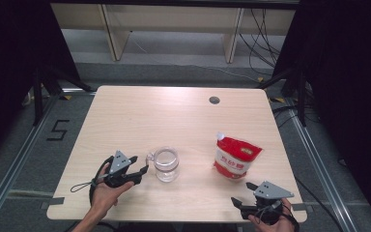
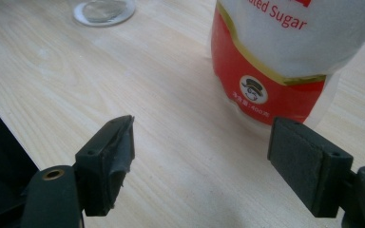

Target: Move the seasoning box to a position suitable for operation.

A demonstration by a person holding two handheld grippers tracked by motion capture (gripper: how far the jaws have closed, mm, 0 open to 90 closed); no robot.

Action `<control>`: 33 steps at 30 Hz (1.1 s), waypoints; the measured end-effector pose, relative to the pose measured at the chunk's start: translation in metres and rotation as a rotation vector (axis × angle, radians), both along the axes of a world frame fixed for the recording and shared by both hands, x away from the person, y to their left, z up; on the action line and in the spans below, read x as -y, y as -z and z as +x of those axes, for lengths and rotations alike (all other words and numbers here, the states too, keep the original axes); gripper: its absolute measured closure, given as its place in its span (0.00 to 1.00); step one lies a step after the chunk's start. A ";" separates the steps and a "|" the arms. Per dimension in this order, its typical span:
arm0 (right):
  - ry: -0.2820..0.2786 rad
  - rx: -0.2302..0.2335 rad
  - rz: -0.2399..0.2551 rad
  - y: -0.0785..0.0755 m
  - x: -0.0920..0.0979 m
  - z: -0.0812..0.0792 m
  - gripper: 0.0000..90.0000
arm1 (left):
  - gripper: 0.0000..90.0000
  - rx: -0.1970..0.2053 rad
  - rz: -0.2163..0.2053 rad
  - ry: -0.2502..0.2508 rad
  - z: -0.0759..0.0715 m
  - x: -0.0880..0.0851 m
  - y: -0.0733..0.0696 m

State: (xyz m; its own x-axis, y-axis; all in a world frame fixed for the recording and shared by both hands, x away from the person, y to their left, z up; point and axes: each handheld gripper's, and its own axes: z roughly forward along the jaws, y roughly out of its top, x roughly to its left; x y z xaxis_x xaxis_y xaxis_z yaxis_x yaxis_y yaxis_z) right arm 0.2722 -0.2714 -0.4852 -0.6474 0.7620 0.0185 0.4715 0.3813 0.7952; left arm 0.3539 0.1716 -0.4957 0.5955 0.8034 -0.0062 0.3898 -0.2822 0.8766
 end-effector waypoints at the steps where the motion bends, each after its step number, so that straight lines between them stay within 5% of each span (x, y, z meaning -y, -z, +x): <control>1: -0.002 -0.001 -0.001 0.000 0.000 0.000 0.28 | 0.52 0.006 0.006 0.009 0.003 0.000 0.001; 16: -0.028 0.029 -0.044 0.000 0.000 0.001 0.29 | 0.84 0.067 0.027 0.082 0.017 0.015 0.000; 22: -0.031 0.003 -0.035 0.001 -0.001 0.001 0.29 | 0.85 0.063 0.042 0.087 0.014 0.016 -0.001; 28: -0.046 0.004 -0.035 0.000 -0.001 0.000 0.29 | 0.85 0.045 0.023 0.148 0.006 0.020 -0.002; 33: -0.050 0.009 -0.040 0.000 -0.001 0.001 0.29 | 0.84 0.061 0.053 0.194 -0.003 0.023 -0.004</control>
